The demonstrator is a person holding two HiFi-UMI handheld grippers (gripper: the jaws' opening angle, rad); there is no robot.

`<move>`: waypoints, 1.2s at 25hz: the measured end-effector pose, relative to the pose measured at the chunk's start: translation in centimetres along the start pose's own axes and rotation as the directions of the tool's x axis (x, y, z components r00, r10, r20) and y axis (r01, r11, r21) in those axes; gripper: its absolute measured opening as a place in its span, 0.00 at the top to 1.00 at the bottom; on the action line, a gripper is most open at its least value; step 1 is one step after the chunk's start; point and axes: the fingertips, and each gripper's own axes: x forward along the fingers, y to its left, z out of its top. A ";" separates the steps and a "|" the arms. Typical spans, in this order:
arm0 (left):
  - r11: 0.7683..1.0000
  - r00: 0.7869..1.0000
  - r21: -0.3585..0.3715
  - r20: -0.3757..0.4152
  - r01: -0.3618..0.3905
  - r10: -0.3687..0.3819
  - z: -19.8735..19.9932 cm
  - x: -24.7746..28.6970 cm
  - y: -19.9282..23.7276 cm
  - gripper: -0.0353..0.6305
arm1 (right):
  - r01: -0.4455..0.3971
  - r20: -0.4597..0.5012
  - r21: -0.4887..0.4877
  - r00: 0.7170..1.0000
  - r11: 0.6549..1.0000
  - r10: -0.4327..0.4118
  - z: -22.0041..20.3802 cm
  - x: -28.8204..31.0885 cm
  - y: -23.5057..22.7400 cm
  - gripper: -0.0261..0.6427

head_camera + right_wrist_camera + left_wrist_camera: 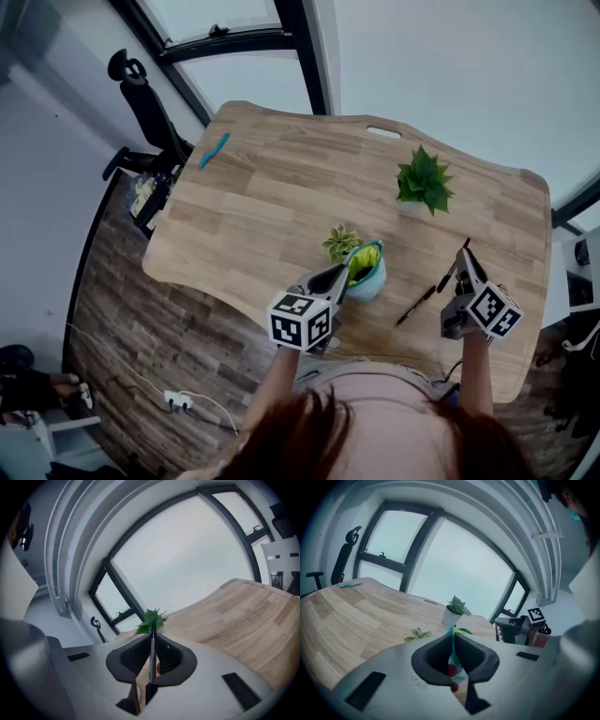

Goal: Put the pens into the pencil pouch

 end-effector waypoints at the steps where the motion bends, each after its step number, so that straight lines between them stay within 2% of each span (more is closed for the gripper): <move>1: 1.000 1.000 0.003 0.004 0.003 -0.003 0.0 0.0 -0.2 0.92 | -0.028 0.020 0.007 0.999 1.000 0.028 0.5 0.1 0.7 0.91; 6: 1.000 1.000 0.008 0.026 0.010 -0.010 0.3 -0.4 -1.1 0.92 | -0.165 0.100 0.013 0.982 0.986 0.162 2.1 0.3 4.3 0.91; 15: 1.000 0.999 0.004 0.031 0.012 -0.012 0.4 -0.1 -2.0 0.92 | -0.310 0.132 -0.008 0.942 0.951 0.308 3.0 1.5 9.4 0.91; 26: 1.000 0.999 0.008 0.027 0.017 -0.018 0.4 0.3 -2.7 0.92 | -0.450 0.147 -0.073 0.878 0.890 0.456 3.0 2.5 15.0 0.91; 30: 1.000 1.000 0.010 0.024 0.019 -0.019 0.5 0.3 -2.8 0.92 | -0.479 0.130 -0.098 0.863 0.872 0.489 2.3 2.7 16.4 0.91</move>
